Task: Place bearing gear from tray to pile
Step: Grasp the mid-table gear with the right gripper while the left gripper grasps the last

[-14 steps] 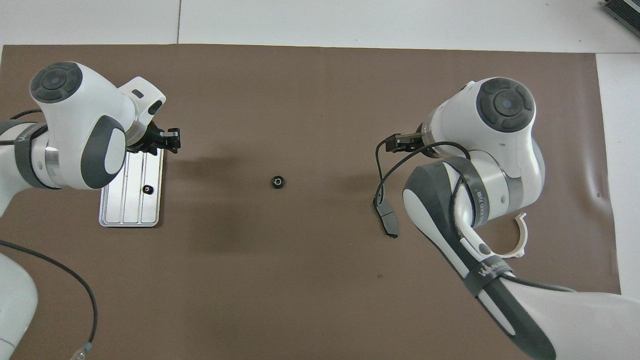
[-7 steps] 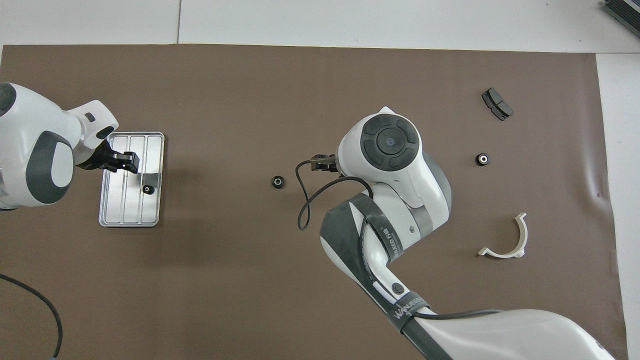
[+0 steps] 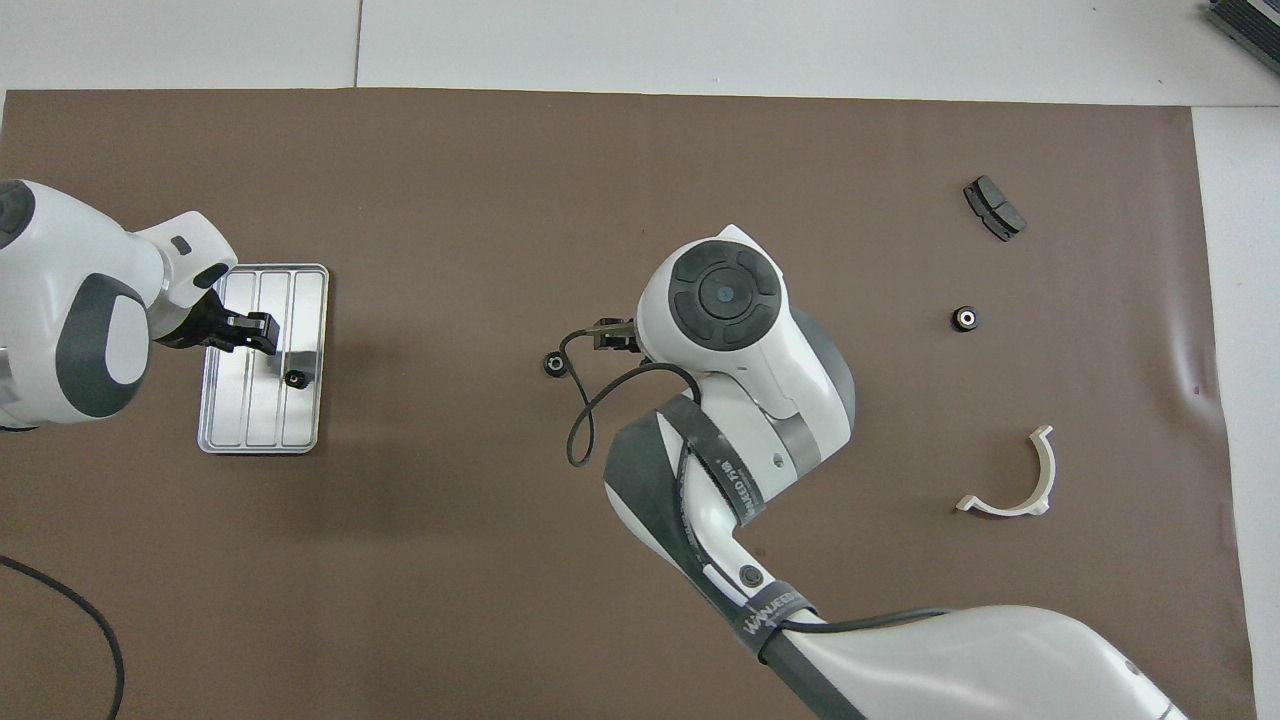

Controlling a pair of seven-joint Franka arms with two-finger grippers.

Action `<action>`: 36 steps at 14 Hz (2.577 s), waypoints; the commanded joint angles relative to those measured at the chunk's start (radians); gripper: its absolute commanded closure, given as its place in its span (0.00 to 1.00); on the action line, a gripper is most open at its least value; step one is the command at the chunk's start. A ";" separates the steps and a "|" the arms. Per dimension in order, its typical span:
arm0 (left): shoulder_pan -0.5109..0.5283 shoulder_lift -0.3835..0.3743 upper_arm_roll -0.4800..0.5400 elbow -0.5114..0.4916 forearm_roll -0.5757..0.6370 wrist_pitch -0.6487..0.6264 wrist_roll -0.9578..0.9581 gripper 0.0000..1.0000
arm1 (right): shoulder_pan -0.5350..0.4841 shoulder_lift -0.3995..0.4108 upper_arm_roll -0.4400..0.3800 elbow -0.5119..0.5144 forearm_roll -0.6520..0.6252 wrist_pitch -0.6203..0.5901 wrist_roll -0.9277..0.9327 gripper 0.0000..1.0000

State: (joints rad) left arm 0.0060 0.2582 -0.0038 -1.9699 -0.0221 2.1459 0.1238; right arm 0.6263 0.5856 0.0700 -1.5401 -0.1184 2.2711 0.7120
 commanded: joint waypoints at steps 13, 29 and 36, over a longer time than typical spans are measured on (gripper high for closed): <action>-0.049 -0.096 0.005 -0.188 0.008 0.149 -0.282 0.52 | 0.027 0.089 -0.001 0.034 -0.130 0.137 0.024 0.16; -0.047 -0.103 0.005 -0.230 0.008 0.209 -0.294 0.63 | 0.035 0.120 -0.001 0.063 -0.130 0.148 0.069 1.00; -0.047 -0.103 0.005 -0.230 0.008 0.210 -0.294 0.74 | 0.016 0.063 -0.001 0.071 -0.110 0.091 0.095 1.00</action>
State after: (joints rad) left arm -0.0448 0.1870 0.0007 -2.1611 -0.0221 2.3319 -0.1584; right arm 0.6554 0.6792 0.0640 -1.4864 -0.2220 2.3990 0.7824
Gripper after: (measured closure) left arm 0.722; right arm 0.652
